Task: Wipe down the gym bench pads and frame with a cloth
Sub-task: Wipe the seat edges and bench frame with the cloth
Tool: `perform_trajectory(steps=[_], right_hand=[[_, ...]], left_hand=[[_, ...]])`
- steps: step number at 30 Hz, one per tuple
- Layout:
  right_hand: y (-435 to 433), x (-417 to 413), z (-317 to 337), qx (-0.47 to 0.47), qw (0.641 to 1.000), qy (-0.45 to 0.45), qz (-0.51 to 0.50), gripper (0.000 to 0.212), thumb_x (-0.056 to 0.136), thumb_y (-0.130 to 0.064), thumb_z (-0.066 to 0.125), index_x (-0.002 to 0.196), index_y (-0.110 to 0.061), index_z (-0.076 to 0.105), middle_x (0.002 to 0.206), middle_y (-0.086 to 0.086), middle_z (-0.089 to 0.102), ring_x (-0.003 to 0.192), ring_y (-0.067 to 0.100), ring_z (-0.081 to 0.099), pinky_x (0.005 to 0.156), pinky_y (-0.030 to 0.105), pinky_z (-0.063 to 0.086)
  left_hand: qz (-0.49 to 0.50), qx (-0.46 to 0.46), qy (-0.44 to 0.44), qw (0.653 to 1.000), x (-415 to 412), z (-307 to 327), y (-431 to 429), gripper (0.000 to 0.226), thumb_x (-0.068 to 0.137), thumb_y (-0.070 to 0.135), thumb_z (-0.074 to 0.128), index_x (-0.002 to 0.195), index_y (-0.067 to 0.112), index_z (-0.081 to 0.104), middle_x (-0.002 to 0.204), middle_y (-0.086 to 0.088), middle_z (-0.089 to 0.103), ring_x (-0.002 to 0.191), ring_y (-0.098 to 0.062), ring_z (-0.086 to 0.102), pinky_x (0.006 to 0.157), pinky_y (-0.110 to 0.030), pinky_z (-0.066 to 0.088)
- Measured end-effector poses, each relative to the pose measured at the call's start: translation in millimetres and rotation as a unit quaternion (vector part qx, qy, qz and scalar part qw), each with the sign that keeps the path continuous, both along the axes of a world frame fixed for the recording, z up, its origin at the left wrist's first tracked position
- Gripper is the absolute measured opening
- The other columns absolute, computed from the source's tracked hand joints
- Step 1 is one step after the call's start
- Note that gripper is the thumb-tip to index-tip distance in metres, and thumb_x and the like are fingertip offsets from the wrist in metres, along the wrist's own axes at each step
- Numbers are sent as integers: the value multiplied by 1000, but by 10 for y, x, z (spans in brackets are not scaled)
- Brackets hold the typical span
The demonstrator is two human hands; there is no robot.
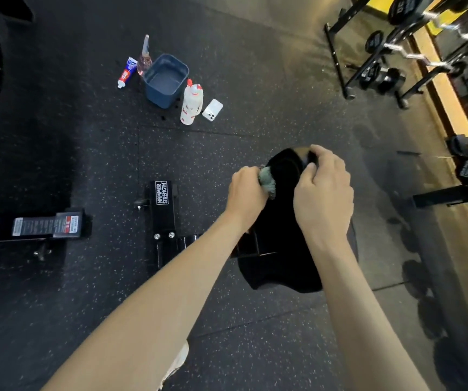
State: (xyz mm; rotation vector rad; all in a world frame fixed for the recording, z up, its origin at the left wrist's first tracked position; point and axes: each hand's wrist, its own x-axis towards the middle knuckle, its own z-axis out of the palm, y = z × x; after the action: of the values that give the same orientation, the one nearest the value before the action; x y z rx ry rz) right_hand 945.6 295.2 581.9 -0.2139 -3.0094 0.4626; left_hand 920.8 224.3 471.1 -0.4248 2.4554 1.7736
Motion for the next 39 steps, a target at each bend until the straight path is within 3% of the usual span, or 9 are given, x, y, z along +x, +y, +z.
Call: perform_trajectory(steps=[3,6,9,13,16,22,28,32,39], right_hand=[[-6,-14,-36,2,1000,13,3,39,101,-15,34,137,-19,46,138,2,48,123,25,44,96,33,31],[3,-47,-44,0,1000,28,-5,38,100,-12,36,135,-18,49,133,1,54,119,23,47,91,29,30],[-7,-44,-27,-13,999,33,-12,38,99,-12,38,133,-18,52,132,-2,56,119,20,49,92,27,32],[-12,-35,-8,-55,997,44,-35,36,98,-13,42,131,-20,56,128,-5,59,117,15,52,89,23,35],[-60,-18,14,-69,995,49,-49,35,97,-12,45,129,-19,57,124,-6,61,114,15,54,96,28,40],[-101,-12,25,-69,993,63,-74,34,94,-9,47,125,-16,60,118,-6,63,112,11,54,86,11,30],[-96,2,35,-77,992,55,-82,34,95,-12,49,127,-18,60,125,-4,63,118,13,54,99,27,39],[-93,22,25,-83,991,63,-86,34,95,-12,50,127,-18,61,124,-4,64,116,11,56,100,26,41],[-117,4,29,-56,993,68,-82,34,95,-13,48,126,-17,61,120,-3,65,110,14,58,92,20,38]], left_hand=[[-16,-8,-112,994,-127,-98,-76,29,83,0,44,56,10,38,70,-5,45,55,-21,34,43,-30,23],[-67,-20,-164,984,-279,-217,-82,13,89,9,49,80,1,56,98,-15,53,66,-24,50,45,-29,28],[-86,-25,-242,966,-375,-377,-125,26,95,16,50,113,-1,57,123,-19,54,87,-31,57,65,-32,44],[-32,-55,-270,961,-315,-523,-199,28,94,11,49,118,0,56,123,-19,58,108,-35,57,85,-37,46],[-49,-10,-241,969,-302,-327,-171,21,93,16,53,106,2,62,107,-13,64,95,-32,61,71,-34,46],[-66,49,-132,988,-192,243,-245,20,86,3,48,66,8,47,65,-1,47,61,-20,43,47,-31,30],[-30,153,47,987,129,658,-245,7,90,14,57,84,11,58,83,-1,61,81,-19,56,71,-33,45],[0,137,176,975,287,653,-160,8,89,8,58,95,3,57,90,0,53,77,-5,44,70,-9,36],[64,145,89,983,20,565,-85,12,89,0,51,99,4,56,100,-6,54,83,-11,42,68,-17,29]])
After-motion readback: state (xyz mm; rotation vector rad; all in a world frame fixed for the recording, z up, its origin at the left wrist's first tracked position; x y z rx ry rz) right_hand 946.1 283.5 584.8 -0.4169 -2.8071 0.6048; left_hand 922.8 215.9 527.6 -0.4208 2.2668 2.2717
